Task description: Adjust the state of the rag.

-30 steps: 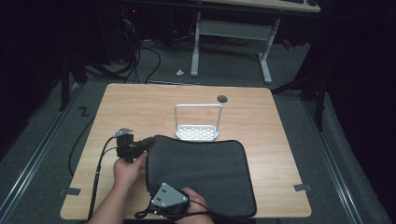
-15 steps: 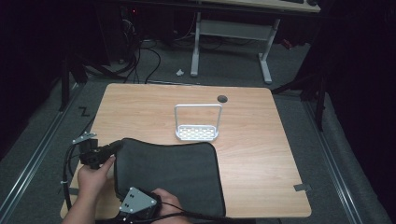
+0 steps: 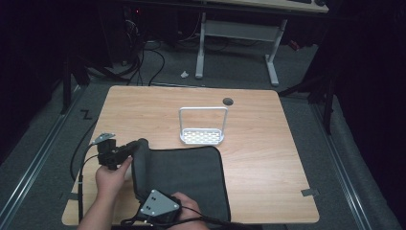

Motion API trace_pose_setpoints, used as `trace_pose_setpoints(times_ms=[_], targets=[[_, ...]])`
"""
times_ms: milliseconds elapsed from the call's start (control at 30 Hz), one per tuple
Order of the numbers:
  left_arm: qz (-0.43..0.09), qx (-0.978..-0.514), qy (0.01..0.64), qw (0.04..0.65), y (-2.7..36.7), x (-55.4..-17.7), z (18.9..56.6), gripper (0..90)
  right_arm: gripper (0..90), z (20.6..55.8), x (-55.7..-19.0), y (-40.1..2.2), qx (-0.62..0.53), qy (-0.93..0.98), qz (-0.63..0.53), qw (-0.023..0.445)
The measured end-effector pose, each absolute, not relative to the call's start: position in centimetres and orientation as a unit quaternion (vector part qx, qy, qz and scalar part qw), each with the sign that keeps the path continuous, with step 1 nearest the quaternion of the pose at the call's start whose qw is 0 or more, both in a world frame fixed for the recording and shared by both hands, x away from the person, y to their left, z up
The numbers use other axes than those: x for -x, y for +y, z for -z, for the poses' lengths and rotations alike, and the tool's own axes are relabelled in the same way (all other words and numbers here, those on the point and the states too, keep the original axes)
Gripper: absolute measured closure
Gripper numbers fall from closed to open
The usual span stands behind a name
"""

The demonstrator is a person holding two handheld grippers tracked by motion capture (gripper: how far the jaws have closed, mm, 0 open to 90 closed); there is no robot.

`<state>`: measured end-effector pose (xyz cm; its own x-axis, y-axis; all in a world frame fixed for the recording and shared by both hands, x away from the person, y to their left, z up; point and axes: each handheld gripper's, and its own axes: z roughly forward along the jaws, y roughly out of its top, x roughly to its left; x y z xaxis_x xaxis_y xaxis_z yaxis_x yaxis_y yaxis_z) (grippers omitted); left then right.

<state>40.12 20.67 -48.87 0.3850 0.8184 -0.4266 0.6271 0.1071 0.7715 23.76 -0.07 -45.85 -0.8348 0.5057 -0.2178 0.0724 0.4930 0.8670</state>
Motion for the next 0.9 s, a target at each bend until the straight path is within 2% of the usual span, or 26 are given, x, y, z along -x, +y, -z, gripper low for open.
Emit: trace_pose_setpoints(times_ms=[500, 900], targets=[[-0.111, -0.687, 0.531, 0.484, 13.8, -41.0, 48.6, 81.6, 82.3, 47.1, -23.5, -8.3, -0.237, 0.818, -0.457, 0.256], [-0.11, -0.7, 0.515, 0.482, 10.9, -41.2, 48.3, 81.3, 82.0, 48.0, -22.7, -10.8, -0.254, 0.817, -0.445, 0.263]])
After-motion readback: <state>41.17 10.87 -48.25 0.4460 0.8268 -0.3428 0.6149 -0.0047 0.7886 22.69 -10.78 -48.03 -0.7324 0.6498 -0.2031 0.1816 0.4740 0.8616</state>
